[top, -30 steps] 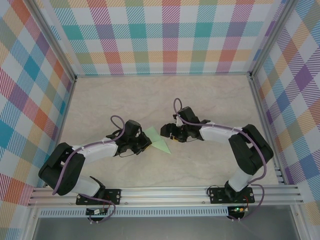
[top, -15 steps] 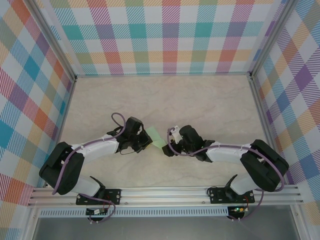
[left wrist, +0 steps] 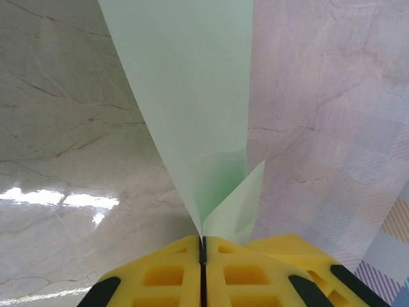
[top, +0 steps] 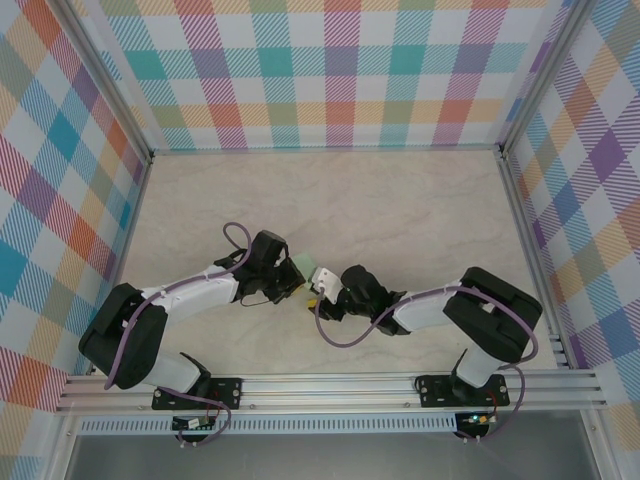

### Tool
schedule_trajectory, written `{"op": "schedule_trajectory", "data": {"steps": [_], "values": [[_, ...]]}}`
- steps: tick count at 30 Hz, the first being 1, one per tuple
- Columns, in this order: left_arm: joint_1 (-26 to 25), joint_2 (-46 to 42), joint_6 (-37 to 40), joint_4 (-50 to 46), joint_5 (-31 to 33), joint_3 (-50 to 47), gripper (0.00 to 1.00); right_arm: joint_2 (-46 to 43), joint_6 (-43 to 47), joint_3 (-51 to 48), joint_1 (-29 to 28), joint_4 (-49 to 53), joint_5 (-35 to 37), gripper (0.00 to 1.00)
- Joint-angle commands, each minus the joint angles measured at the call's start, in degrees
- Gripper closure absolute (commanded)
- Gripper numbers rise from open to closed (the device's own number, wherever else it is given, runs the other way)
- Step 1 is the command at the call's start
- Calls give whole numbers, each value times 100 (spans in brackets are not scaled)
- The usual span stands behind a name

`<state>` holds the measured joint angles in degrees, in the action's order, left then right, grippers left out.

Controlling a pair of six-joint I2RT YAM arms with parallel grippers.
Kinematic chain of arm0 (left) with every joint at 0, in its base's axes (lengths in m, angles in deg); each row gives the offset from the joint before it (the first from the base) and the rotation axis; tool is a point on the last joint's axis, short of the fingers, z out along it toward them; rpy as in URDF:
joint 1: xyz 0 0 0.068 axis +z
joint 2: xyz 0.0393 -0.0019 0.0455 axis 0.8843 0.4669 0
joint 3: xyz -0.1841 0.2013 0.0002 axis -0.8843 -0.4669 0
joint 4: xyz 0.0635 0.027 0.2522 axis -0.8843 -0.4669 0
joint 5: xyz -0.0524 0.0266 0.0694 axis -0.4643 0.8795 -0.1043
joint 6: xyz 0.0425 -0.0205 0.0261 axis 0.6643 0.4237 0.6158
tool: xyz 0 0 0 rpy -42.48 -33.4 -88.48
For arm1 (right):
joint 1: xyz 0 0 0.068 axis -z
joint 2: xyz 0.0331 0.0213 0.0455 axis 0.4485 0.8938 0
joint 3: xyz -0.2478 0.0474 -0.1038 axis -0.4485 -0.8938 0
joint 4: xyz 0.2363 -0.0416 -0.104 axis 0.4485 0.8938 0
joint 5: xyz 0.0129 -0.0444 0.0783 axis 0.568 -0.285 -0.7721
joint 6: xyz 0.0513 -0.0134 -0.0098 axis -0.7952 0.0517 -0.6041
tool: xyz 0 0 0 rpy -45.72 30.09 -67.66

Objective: Fold a paper plane with a square sheet of paper (pick it up from the middle)
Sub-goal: Fold the wing for the fifth time at the center of the table.

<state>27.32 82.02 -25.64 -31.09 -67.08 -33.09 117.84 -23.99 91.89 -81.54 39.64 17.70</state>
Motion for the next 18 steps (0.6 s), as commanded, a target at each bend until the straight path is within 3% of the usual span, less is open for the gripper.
{"op": "schedule_trajectory", "data": {"steps": [1, 10, 18], "values": [[-101, 12, -58, -210, 78, 155, 92, 264, 489, -27, -51, -683, 192, 52], [-98, 0, -15, -333, 92, 218, 92, 714, 862, 56, -93, -1055, 406, 69], [-101, 30, 12, -385, 92, 271, 92, 918, 866, 193, -100, -1132, 505, 73]]}}
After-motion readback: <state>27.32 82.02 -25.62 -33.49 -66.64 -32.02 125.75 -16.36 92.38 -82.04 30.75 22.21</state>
